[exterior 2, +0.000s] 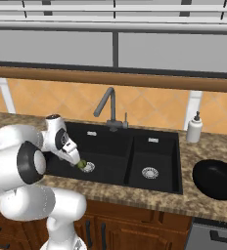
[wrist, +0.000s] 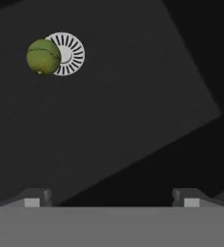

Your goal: Pick the lime from the sink and place it in the bowl. Then pick the bowl and place it in the microwave. Then close the microwave door and press the start button.

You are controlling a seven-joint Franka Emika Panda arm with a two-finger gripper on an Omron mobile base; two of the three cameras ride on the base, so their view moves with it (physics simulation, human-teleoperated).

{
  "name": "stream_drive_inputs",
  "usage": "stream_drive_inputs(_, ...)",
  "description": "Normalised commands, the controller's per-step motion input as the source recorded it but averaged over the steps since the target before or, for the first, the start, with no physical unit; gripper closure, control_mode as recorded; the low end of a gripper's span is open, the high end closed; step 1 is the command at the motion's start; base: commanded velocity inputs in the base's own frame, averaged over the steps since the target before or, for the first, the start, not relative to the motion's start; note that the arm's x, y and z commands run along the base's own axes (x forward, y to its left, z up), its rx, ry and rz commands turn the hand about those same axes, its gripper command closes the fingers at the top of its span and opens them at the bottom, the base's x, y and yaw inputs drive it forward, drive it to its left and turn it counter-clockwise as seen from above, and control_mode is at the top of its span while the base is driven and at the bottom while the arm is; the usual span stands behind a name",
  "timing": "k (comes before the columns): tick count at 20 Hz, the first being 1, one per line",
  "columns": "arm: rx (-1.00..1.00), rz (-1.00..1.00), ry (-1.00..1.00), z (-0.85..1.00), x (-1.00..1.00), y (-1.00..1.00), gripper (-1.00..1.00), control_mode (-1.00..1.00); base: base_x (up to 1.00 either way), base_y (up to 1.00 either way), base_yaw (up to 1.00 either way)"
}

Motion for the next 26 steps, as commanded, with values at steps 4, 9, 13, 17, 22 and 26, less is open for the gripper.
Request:
stream_drive_inputs(4,0.00,-0.05,0.10,-0.29,0.22,0.01,-1.00,-1.00,0.00,0.00,0.00)
stream_drive_inputs(9,0.00,-0.04,0.04,-0.25,0.13,0.00,-1.00,-1.00,0.00,0.00,0.00)
stream_drive_inputs(13,0.00,-0.02,0.00,-0.36,0.07,0.00,-1.00,-1.00,0.00,0.00,0.00)
stream_drive_inputs(17,0.00,0.00,0.00,-0.36,0.14,0.00,-1.00,-1.00,0.00,0.00,0.00)
stream_drive_inputs(22,0.00,0.00,0.00,-0.23,0.35,0.00,-1.00,-1.00,0.00,0.00,0.00)
stream_drive_inputs(26,0.00,0.00,0.00,-0.18,0.44,0.00,-1.00,-1.00,0.00,0.00,0.00)
